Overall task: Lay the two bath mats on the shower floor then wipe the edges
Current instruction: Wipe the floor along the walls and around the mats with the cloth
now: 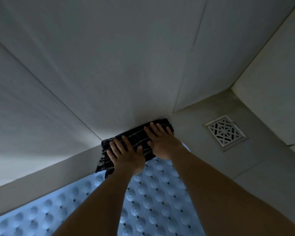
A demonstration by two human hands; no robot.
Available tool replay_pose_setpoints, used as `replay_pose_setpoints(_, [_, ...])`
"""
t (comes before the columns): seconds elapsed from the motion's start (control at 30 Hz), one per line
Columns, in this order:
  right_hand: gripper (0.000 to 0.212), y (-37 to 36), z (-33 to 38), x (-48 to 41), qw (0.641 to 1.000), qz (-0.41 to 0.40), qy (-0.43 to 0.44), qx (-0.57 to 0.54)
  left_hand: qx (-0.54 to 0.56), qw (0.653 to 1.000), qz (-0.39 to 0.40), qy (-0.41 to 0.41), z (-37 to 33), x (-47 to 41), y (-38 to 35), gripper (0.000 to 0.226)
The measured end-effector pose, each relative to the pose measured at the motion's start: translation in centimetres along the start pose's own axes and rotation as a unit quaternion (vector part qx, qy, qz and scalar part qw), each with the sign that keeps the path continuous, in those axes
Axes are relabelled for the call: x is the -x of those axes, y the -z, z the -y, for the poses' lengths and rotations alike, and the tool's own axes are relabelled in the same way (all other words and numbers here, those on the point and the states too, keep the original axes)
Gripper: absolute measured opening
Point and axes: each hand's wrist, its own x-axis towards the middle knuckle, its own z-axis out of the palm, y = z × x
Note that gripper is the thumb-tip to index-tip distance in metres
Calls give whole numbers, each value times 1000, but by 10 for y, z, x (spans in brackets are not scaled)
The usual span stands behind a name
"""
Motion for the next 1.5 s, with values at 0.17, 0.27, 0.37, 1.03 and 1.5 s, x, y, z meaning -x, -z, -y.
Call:
replay_pose_setpoints(0.17, [61, -1, -2, 2, 1000, -16, -2, 4, 25, 999, -30, -11, 0, 4, -4, 77])
replay_pose_setpoints(0.27, [61, -3, -4, 2, 1000, -19, 2, 9, 46, 995, -82, -18, -1, 10, -12, 75])
replay_pose_setpoints(0.37, [62, 1, -8, 2, 1000, -20, -14, -4, 50, 993, -103, -29, -12, 9, -14, 73])
replay_pose_setpoints(1.03, [64, -19, -77, 68, 940, -100, -297, -134, -76, 944, -16, -321, -121, -21, -1, 70])
replay_pose_setpoints(1.5, [65, -51, -68, 121, 875, -175, -402, -205, -239, 821, -38, -517, -160, -36, -3, 70])
